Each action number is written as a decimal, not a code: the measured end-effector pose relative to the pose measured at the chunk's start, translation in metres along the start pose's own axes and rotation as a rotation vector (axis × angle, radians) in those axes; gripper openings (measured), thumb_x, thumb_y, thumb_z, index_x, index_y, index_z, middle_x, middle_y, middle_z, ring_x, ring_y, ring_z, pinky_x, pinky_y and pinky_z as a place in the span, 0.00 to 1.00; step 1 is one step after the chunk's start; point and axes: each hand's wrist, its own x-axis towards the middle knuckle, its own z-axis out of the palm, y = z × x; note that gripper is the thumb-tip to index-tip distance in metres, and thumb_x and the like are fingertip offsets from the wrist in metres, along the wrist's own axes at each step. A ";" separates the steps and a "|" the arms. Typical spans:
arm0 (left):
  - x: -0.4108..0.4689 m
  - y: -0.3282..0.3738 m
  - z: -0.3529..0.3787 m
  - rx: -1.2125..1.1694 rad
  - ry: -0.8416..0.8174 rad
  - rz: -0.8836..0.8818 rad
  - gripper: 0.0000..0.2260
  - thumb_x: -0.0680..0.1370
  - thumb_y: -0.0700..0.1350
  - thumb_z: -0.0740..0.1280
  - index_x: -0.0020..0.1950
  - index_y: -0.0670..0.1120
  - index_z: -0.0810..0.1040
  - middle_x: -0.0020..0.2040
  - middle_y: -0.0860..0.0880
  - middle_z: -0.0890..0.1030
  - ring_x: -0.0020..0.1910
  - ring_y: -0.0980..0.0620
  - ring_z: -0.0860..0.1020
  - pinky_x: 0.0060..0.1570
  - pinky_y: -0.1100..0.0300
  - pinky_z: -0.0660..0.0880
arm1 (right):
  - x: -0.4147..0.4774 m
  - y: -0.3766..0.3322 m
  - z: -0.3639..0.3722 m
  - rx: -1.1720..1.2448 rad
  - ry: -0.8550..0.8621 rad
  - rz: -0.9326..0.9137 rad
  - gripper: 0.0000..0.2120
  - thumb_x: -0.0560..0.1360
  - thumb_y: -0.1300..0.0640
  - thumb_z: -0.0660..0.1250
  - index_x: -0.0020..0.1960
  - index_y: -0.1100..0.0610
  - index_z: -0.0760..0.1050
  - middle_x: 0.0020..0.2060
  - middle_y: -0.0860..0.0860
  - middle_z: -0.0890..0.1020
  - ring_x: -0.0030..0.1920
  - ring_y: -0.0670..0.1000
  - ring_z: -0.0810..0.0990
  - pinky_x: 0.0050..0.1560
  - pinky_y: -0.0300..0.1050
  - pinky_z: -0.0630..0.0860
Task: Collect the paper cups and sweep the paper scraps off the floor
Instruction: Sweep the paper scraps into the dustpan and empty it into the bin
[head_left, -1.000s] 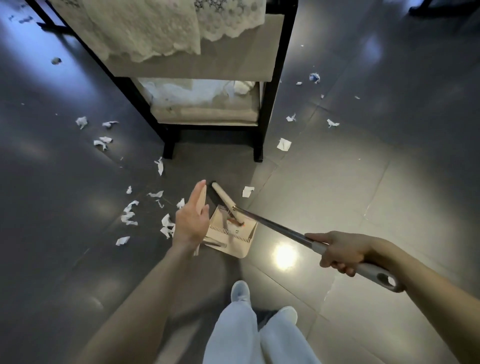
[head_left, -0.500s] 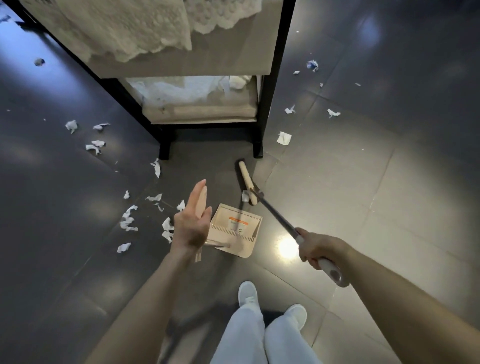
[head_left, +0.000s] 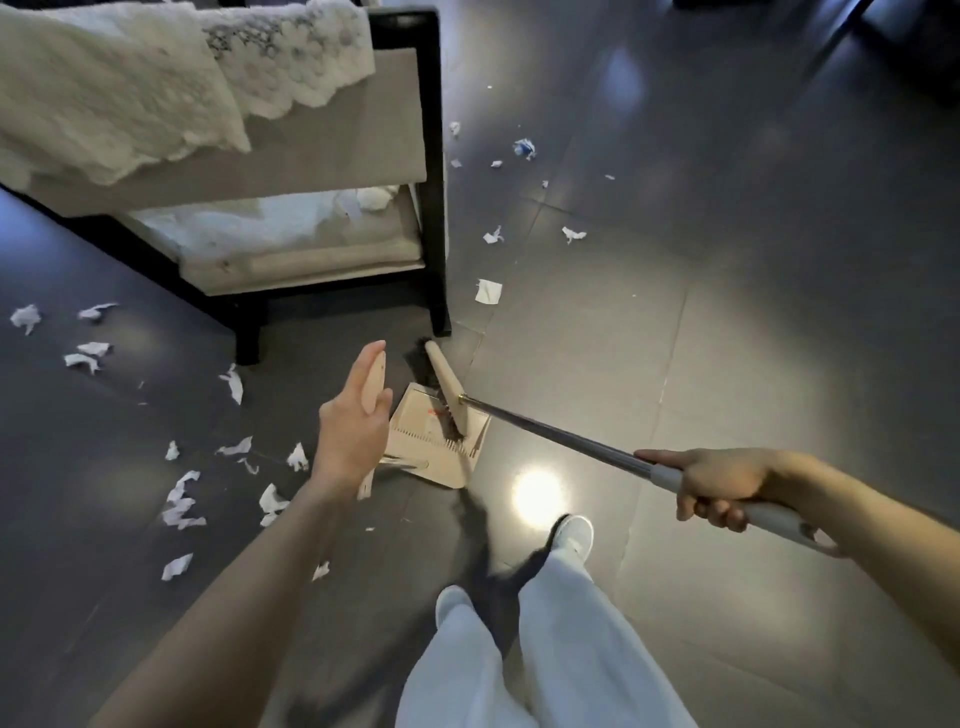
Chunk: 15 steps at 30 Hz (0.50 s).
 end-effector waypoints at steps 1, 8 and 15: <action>0.008 0.010 0.009 0.002 -0.005 0.023 0.24 0.80 0.42 0.61 0.66 0.70 0.63 0.43 0.48 0.78 0.31 0.49 0.76 0.30 0.56 0.77 | 0.000 0.003 -0.013 0.008 0.023 -0.004 0.37 0.74 0.68 0.58 0.72 0.34 0.56 0.24 0.50 0.63 0.22 0.47 0.61 0.22 0.36 0.61; 0.085 0.077 0.085 -0.009 0.053 0.052 0.25 0.81 0.41 0.61 0.73 0.63 0.62 0.51 0.43 0.78 0.38 0.49 0.77 0.40 0.52 0.78 | 0.027 0.001 -0.159 0.042 0.162 -0.051 0.37 0.74 0.69 0.58 0.74 0.37 0.55 0.21 0.51 0.66 0.19 0.48 0.63 0.20 0.35 0.63; 0.186 0.148 0.157 -0.004 0.179 -0.050 0.25 0.80 0.38 0.62 0.74 0.55 0.64 0.64 0.43 0.77 0.59 0.43 0.77 0.60 0.53 0.71 | 0.080 -0.090 -0.315 0.026 0.225 -0.188 0.28 0.80 0.63 0.52 0.77 0.47 0.54 0.23 0.50 0.73 0.17 0.46 0.65 0.20 0.33 0.65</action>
